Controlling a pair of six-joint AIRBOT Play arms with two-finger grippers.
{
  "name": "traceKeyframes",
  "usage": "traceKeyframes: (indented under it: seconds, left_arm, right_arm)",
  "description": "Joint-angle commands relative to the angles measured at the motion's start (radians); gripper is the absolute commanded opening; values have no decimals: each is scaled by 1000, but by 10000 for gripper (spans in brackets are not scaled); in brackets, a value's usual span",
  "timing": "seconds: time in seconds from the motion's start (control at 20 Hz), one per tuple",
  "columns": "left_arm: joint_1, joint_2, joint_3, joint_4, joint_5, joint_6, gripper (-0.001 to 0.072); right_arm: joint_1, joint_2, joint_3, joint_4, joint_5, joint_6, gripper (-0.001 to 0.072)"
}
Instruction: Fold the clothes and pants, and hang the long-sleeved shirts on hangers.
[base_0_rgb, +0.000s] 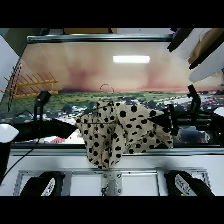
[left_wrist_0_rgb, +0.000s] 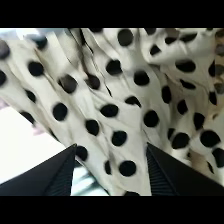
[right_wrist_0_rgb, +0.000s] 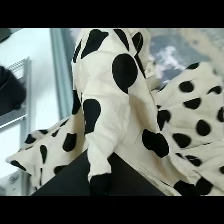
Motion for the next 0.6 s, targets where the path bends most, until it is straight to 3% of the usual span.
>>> traceKeyframes:
  seconds: [0.0,0.2,0.3,0.4,0.55]
  left_arm:
    - [-199,52,-154,20,111,-286,446]
    - [-526,-33,-229,24,358,-505,445]
    - [-607,-114,-228,23,471,-589,445]
    - [-630,-196,-211,22,493,-649,445]
    - [-636,-301,-170,3,429,-649,445]
  right_arm:
    - [0,66,1,24,-91,34,6]
    - [0,84,1,24,-95,52,6]
    - [0,85,1,24,-94,52,6]
    - [0,85,1,24,-92,52,6]
    - [0,85,1,24,-92,52,7]
